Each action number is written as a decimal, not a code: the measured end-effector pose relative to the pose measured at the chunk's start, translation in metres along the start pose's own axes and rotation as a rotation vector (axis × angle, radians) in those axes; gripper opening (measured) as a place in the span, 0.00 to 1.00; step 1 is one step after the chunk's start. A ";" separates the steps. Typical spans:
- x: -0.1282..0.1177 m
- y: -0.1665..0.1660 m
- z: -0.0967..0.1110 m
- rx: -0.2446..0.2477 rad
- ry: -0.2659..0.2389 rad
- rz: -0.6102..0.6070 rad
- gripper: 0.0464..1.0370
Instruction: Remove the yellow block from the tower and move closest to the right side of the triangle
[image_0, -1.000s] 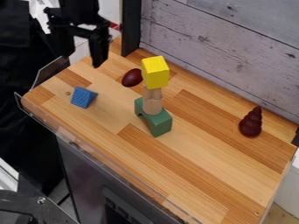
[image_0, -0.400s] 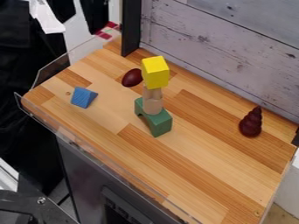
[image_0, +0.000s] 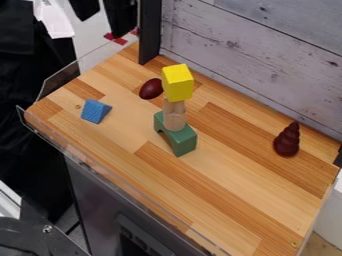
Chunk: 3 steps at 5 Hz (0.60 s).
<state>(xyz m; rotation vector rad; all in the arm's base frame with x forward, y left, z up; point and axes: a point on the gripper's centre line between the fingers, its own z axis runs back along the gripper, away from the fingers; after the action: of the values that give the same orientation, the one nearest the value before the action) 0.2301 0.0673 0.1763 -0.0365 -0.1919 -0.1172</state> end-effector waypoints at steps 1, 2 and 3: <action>0.002 -0.007 -0.008 0.022 0.025 -0.036 0.96; 0.007 -0.011 -0.014 0.026 0.031 -0.067 0.96; 0.014 -0.021 -0.024 0.019 0.049 -0.115 0.96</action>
<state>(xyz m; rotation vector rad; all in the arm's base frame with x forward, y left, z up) 0.2453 0.0436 0.1563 -0.0033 -0.1457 -0.2307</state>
